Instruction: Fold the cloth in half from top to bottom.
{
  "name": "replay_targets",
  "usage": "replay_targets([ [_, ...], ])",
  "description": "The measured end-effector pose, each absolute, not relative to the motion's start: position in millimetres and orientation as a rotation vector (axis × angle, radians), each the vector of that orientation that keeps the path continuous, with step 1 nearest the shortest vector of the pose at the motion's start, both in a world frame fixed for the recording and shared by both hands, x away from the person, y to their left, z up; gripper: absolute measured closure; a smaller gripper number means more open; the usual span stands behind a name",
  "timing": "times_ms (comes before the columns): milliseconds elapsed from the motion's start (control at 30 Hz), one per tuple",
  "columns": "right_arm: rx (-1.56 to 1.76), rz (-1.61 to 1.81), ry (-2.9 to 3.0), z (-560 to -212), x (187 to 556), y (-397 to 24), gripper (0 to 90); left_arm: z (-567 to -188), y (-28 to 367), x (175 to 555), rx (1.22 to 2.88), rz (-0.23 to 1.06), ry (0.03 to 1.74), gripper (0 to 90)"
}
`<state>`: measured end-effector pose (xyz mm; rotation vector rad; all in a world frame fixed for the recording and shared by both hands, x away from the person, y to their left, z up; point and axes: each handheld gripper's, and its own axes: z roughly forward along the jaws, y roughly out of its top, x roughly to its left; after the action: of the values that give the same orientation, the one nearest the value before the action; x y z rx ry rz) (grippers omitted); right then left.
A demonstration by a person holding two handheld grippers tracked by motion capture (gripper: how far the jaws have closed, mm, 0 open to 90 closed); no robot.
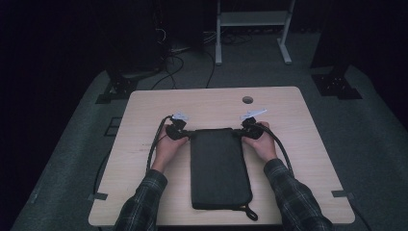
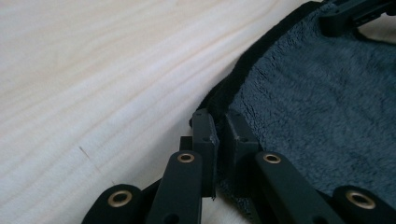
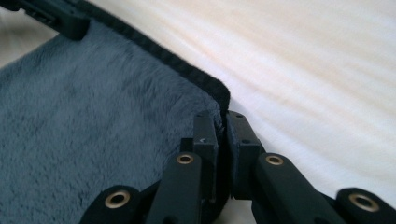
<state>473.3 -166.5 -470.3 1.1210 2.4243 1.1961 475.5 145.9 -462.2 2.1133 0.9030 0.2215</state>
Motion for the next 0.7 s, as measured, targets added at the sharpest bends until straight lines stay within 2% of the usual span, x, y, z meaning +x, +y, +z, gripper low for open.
replay_targets([
  [367, 1.076, 1.353, 2.319, -419.0, 467.2, -178.7, 83.5, -409.8, 150.6, 464.1, 2.022, 0.292, 0.789, 83.9],
  [700, 0.955, 1.448, 2.367, -412.9, 414.0, -192.7, 83.6, -398.9, 155.1, 414.1, 2.04, 0.236, 0.625, 83.7],
])
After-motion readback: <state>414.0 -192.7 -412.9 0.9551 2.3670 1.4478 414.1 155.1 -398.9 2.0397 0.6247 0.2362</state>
